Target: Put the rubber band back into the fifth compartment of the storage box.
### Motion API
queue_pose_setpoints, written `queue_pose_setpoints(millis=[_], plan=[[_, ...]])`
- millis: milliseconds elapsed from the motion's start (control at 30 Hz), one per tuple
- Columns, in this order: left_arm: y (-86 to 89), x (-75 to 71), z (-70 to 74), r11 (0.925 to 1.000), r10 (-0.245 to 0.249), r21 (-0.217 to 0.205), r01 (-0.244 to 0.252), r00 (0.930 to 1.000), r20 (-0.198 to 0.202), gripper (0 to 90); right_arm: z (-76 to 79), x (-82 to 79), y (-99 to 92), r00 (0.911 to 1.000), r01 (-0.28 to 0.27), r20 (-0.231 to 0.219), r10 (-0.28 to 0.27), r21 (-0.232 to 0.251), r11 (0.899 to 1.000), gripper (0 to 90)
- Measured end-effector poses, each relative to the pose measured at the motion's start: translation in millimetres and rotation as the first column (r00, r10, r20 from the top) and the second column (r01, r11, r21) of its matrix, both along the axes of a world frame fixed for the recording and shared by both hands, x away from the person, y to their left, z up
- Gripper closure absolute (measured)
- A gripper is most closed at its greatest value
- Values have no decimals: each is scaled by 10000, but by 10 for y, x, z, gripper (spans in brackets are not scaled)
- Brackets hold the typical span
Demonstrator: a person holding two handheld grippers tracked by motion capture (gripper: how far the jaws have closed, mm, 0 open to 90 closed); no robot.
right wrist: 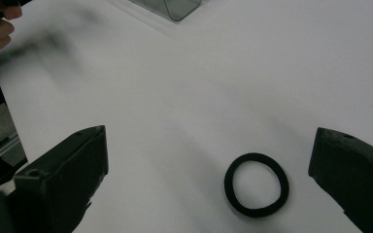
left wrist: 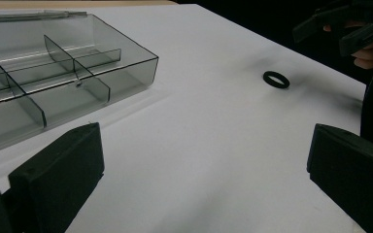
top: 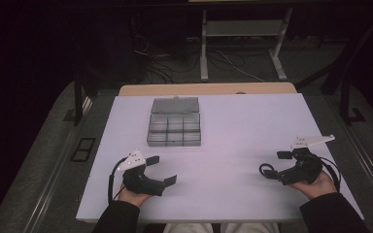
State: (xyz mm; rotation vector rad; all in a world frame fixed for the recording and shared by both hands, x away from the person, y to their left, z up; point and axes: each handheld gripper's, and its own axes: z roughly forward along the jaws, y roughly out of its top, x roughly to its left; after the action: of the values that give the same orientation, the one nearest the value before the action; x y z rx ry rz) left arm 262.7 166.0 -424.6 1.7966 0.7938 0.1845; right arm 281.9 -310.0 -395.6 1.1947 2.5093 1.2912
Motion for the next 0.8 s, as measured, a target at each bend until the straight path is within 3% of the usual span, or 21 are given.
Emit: queue_pose_setpoints(millis=[800], plan=[[0,-4,-2,10000,-8,-1,8,10000,-31,0,-100,199,-76,9972,-181,-729,139,-569,9982,2]])
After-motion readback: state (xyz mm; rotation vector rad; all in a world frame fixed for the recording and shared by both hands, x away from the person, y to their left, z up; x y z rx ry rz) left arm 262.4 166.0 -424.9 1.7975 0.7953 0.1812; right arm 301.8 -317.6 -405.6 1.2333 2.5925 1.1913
